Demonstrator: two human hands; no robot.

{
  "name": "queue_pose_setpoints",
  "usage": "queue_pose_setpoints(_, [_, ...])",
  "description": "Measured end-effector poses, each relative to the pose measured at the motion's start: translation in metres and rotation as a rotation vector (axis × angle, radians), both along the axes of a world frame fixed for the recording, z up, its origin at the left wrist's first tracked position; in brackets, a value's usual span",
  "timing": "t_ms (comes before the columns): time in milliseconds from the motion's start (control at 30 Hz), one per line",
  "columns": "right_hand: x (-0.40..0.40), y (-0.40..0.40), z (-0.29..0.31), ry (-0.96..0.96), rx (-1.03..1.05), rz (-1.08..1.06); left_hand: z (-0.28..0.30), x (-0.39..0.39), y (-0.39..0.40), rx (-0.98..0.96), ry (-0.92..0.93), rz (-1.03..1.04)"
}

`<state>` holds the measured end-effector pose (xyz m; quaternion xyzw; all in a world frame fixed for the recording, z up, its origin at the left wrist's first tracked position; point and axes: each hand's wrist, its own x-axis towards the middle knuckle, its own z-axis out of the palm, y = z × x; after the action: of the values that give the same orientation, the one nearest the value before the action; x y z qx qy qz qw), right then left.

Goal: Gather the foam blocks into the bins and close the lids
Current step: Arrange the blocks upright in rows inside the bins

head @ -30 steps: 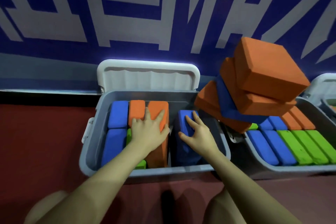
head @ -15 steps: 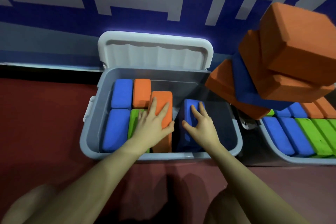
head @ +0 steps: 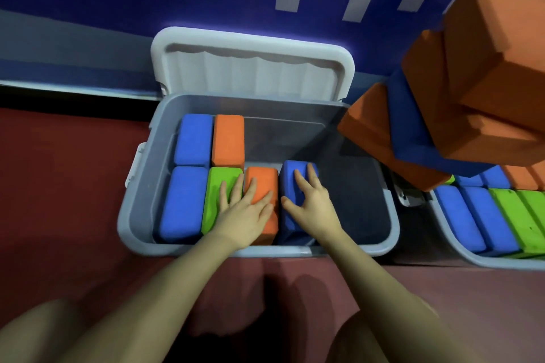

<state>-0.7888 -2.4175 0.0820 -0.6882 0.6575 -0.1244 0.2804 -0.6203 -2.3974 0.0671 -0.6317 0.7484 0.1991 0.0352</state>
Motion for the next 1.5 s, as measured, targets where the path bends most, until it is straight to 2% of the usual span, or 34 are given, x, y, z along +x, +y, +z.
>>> queue_pose_setpoints(133, [0.001, -0.003, -0.007, 0.033, 0.065, 0.022, 0.001, 0.019, -0.005, -0.009, -0.182, -0.081])
queue_pose_setpoints(333, [0.011, -0.004, -0.019, 0.136, 0.142, 0.11, 0.009, 0.021, -0.01, 0.083, -0.252, -0.113])
queue_pose_setpoints(500, [0.01, -0.005, -0.025, 0.138, 0.212, 0.142, 0.012, 0.021, -0.012, 0.111, -0.314, -0.147])
queue_pose_setpoints(933, [0.002, -0.012, -0.027, 0.23, 0.24, 0.166, 0.009, 0.024, -0.009, 0.106, -0.187, -0.136])
queue_pose_setpoints(1067, [-0.012, -0.002, 0.004, 0.222, 0.002, 0.157, 0.027, 0.022, -0.007, 0.038, -0.151, -0.125])
queue_pose_setpoints(1233, [-0.038, 0.008, 0.057, 0.179, -0.31, 0.093, 0.06, -0.003, -0.007, -0.183, -0.017, -0.051])
queue_pose_setpoints(1367, [-0.062, 0.003, 0.108, 0.231, -0.745, 0.077, 0.106, -0.028, -0.031, -0.341, 0.09, -0.101])
queue_pose_setpoints(1500, [-0.093, 0.006, 0.168, 0.247, -1.081, -0.026, 0.165, -0.065, -0.052, -0.476, 0.212, -0.221])
